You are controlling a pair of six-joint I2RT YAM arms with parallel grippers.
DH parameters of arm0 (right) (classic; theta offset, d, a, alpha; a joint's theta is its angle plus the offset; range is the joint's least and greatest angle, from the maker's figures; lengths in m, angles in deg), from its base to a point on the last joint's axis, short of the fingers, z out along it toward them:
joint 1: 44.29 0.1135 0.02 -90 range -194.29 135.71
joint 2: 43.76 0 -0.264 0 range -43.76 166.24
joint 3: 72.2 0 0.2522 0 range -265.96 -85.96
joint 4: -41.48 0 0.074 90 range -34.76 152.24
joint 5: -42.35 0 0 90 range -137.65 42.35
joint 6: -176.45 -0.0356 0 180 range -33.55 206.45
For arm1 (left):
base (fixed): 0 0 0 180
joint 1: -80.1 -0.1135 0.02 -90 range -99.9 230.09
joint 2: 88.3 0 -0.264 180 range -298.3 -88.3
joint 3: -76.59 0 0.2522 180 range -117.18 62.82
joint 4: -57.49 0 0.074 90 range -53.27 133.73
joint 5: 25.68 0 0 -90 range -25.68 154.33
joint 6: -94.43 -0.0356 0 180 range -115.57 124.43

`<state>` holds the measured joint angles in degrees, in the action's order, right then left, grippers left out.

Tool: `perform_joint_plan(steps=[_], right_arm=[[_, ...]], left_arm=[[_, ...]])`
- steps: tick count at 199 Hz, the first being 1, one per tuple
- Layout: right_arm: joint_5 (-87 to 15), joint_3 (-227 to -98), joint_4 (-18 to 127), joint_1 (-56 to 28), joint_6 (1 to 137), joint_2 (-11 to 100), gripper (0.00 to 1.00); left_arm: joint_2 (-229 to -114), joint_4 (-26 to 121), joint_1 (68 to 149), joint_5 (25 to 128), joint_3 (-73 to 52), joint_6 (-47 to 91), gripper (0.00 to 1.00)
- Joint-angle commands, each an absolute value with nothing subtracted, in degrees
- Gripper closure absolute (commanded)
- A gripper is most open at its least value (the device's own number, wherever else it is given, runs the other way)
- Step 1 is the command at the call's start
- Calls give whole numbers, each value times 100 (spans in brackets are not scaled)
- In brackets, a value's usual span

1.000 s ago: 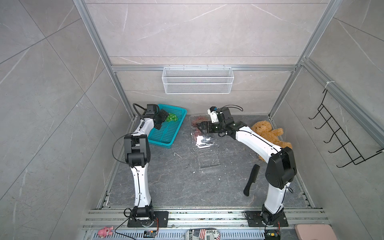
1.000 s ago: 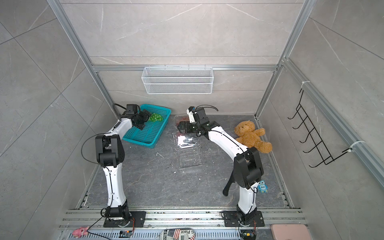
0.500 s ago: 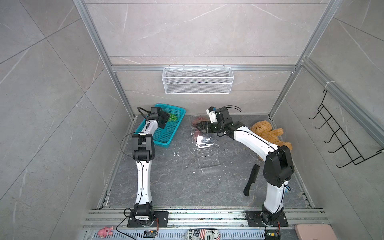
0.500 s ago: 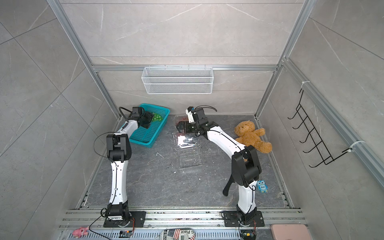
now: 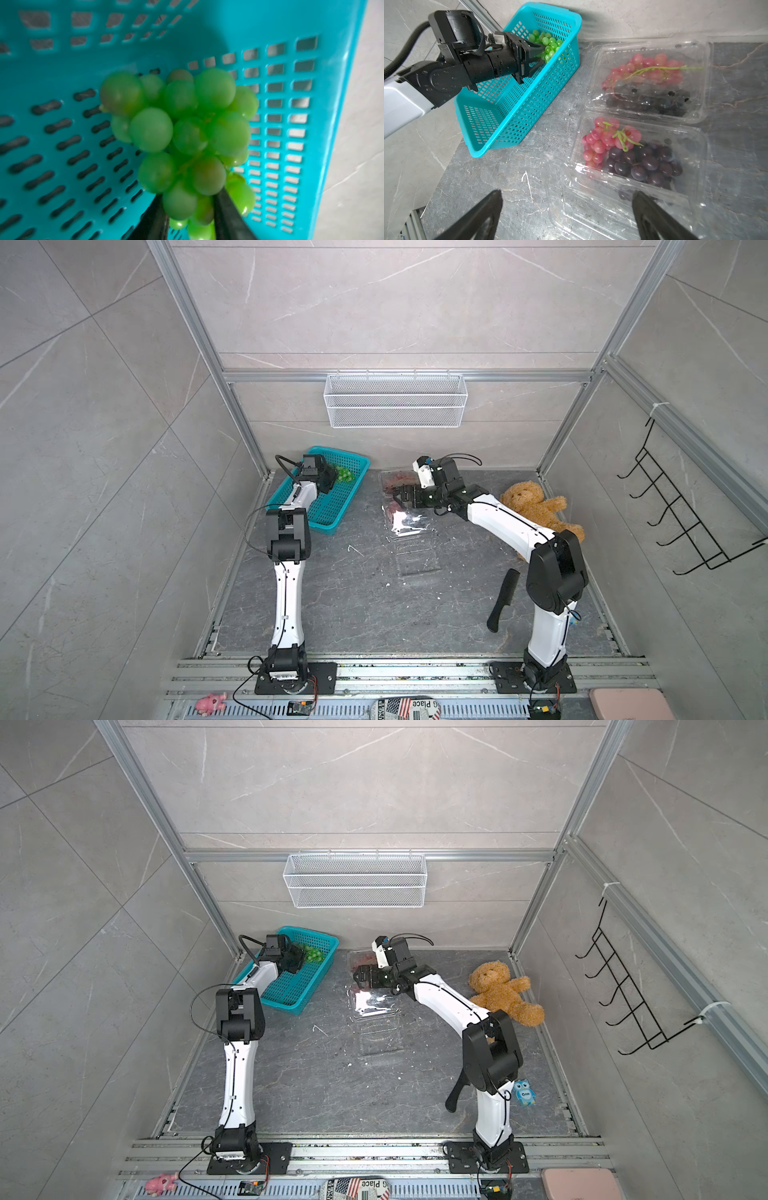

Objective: Pack grapes into containers
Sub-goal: Pick up the grape from the basket.

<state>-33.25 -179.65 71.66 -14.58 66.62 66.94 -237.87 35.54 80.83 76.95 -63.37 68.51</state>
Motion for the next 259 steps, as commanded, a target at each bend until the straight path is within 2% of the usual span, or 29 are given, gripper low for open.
perform_joint_plan(steps=[1,36,113,259], right_arm=[[-3306,-17958,7105,-1418,6749,6650,1],[-3326,-17966,7123,-1424,6773,6650,1],[-3253,-17935,7132,-1420,6701,6620,0],[-3392,-17284,7304,-1414,6196,5876,1]], left_arm=[[-23789,3833,8106,7839,-6197,6833,69],[-23650,3888,8106,7948,-6023,6794,78],[-22491,3683,8115,8077,-5218,6300,79],[-19978,3299,8115,8397,-3252,5773,79]])
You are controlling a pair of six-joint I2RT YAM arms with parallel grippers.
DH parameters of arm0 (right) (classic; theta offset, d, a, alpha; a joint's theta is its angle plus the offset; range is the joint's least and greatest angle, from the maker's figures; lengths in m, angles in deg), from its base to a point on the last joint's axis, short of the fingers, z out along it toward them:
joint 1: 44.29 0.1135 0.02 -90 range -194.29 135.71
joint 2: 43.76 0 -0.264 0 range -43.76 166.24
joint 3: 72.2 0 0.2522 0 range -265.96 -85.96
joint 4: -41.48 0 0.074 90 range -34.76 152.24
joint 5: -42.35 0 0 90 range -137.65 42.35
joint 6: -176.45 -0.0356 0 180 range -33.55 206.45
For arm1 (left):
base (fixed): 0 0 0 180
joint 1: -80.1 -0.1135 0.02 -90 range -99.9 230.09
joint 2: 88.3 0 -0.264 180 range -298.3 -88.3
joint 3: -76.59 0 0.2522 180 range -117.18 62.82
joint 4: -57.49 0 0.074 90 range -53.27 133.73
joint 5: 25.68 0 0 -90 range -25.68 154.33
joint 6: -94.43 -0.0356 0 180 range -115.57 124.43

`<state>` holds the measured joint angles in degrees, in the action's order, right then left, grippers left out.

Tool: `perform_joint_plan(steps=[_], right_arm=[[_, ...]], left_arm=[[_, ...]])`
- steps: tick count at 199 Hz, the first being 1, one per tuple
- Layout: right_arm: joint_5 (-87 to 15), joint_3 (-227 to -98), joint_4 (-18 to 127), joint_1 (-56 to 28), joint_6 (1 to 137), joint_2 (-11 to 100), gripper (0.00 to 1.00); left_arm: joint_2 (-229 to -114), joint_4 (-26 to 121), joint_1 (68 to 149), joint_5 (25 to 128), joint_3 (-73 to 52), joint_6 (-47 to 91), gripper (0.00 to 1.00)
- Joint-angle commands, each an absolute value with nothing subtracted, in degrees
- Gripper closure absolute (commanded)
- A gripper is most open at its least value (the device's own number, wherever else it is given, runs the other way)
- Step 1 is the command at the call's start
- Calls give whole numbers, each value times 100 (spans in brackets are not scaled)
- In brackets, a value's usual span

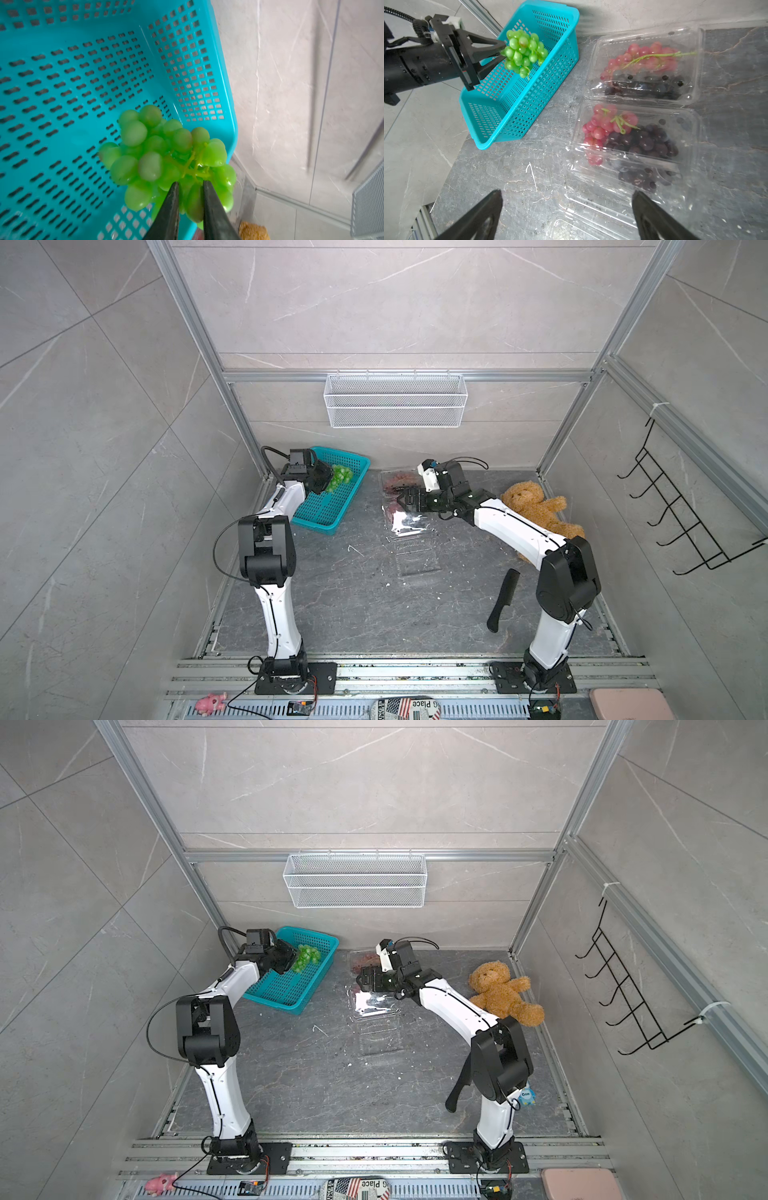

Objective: Pack grapes into containers
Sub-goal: Pick up the grape from the basket, then place the grape into the packing box.

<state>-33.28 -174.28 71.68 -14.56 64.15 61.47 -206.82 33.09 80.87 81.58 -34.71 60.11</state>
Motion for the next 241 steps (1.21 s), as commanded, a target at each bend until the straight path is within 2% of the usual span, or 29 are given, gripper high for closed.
perform_joint_plan(steps=[1,58,102,167,241], right_arm=[[-3397,-17286,7319,-1414,6190,5874,1],[-3637,-16801,7589,-1424,5974,5464,1],[-3800,-16302,7798,-1463,5888,5080,0],[-3894,-15230,7764,-1618,5863,4222,1],[-3936,-14261,7800,-1905,5903,3323,1]], left_arm=[[-19963,3295,8115,8399,-3235,5771,79],[-18782,3010,8219,8455,-2439,5513,79],[-17842,2634,8634,8342,-1895,5336,79],[-16735,2491,9925,7719,-891,5459,78],[-16890,3005,11676,6802,-172,6040,79]])
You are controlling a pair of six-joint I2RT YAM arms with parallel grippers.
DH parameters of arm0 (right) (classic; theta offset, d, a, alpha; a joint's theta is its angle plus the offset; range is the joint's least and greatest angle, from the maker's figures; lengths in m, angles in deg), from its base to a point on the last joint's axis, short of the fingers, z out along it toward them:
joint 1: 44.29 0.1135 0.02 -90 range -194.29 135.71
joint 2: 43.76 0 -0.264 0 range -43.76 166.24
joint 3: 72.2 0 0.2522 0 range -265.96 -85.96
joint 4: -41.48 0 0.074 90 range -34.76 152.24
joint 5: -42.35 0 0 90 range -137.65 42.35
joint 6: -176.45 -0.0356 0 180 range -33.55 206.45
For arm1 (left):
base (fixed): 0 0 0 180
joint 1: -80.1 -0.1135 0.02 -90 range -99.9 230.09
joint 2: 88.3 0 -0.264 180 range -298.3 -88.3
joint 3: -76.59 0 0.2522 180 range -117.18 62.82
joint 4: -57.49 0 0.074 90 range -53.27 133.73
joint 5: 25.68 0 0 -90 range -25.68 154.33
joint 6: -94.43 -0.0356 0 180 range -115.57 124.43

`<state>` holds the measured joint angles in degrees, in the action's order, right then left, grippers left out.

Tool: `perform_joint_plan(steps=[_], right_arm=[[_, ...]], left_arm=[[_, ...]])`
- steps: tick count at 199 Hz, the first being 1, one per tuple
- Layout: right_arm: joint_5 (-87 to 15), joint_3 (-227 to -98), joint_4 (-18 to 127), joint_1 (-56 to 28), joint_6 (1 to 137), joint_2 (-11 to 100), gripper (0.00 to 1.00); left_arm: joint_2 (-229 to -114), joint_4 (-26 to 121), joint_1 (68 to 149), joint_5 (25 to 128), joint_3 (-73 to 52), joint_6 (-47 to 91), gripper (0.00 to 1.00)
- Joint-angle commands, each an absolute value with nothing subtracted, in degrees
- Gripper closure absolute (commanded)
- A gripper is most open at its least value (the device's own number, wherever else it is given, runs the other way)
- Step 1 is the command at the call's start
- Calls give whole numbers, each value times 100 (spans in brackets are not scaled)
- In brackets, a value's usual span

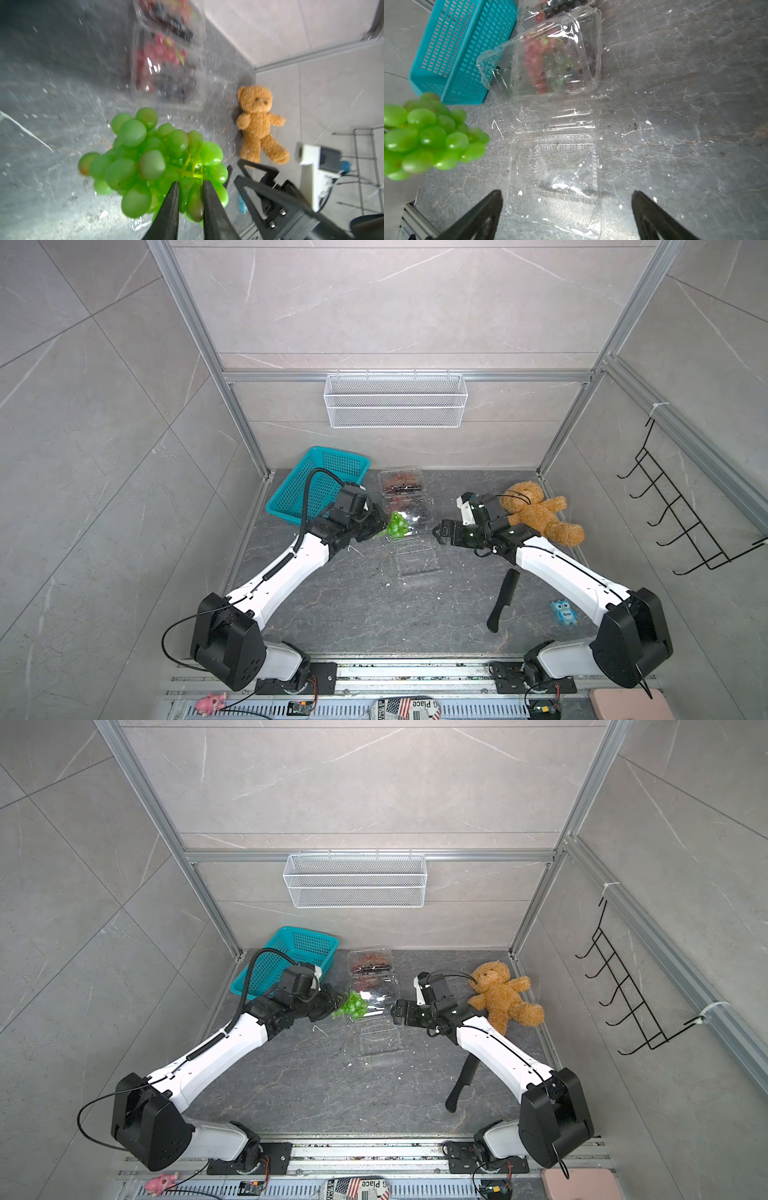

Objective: Pack grapes into containers
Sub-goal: Place the grape into the packing box.

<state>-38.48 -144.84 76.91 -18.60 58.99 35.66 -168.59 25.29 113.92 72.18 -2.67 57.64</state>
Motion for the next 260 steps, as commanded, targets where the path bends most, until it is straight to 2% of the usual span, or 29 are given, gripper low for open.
perform_joint_plan(steps=[1,82,218,260], right_arm=[[-3933,-14250,7800,-1906,5903,3314,1],[-3969,-13896,7745,-1923,5929,3164,1],[-3842,-13629,7420,-2081,6034,3470,1],[-3842,-13628,7387,-2091,6057,3542,0]], left_arm=[[-16898,3021,11688,6789,-166,6050,79],[-17762,3722,12363,6599,35,6506,79],[-18879,3882,12444,6902,-260,6796,78],[-19087,3664,12444,6943,-593,6692,66]])
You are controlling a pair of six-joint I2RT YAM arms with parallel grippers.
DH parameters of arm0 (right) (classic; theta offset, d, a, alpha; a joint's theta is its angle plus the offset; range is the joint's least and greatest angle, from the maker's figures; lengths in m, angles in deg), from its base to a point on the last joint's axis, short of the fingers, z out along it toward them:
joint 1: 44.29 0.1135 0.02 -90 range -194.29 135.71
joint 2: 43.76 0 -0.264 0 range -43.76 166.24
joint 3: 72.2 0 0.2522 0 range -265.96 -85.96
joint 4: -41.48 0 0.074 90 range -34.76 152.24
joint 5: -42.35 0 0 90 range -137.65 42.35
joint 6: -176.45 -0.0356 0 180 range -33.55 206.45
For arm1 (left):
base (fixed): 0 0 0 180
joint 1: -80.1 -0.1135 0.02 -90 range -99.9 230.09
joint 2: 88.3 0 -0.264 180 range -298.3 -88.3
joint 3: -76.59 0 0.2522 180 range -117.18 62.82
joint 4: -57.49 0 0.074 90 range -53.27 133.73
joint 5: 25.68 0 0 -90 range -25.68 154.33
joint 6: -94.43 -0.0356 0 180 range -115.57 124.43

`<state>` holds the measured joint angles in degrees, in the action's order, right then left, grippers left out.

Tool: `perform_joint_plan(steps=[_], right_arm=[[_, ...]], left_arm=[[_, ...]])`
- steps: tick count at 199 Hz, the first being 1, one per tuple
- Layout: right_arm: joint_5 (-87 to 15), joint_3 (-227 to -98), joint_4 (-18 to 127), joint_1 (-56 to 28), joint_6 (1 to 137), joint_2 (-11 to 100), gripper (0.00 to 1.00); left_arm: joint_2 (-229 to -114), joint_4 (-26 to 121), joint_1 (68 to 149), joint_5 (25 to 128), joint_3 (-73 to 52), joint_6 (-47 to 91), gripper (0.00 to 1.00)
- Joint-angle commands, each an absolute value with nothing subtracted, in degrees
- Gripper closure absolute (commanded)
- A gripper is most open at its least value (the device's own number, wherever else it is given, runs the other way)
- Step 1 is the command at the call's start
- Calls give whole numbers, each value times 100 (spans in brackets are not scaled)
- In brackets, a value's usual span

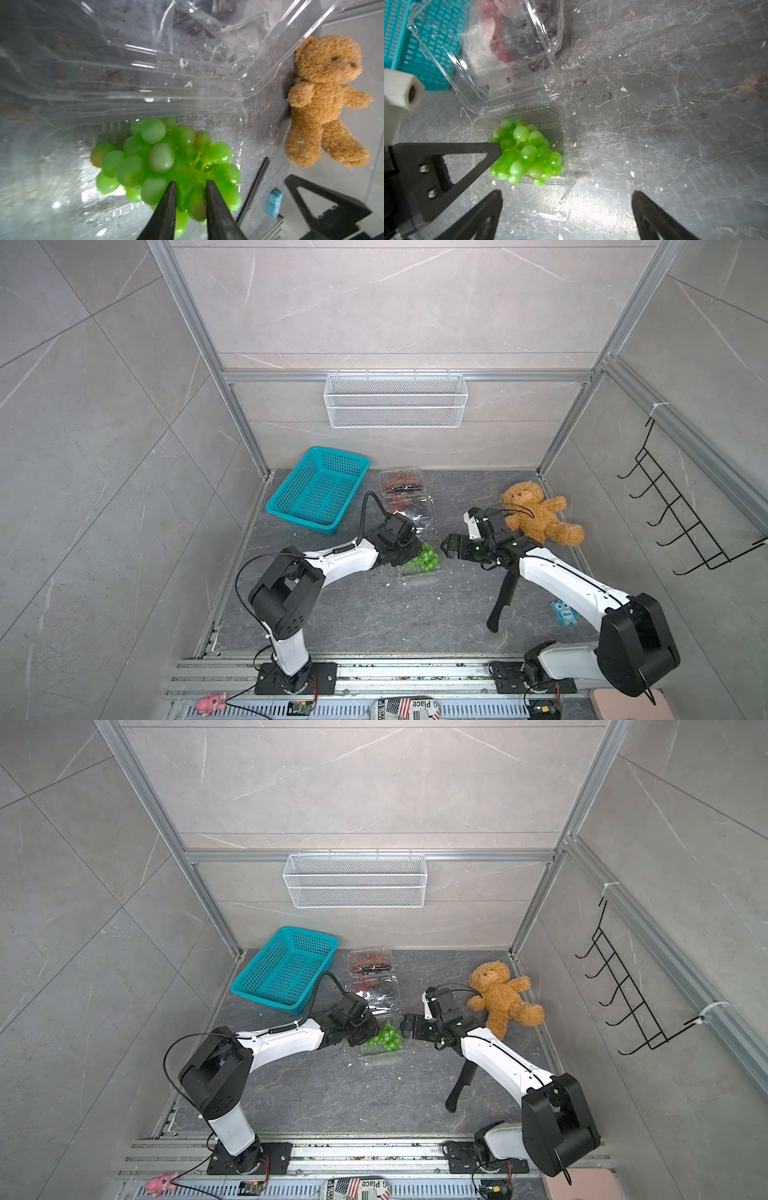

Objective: Pack grapes into containers
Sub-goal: Place the grape into the packing box.

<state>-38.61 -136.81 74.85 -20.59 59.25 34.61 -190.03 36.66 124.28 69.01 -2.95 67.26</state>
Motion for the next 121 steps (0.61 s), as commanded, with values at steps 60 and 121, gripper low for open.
perform_joint_plan(steps=[60,121], right_arm=[[-3780,-13594,7314,-2107,6088,3622,3],[-3497,-13449,7094,-2119,6044,3932,25]], left_arm=[[-19030,3496,12447,6972,-773,6610,34],[-18428,2813,12422,6441,-966,5974,5]])
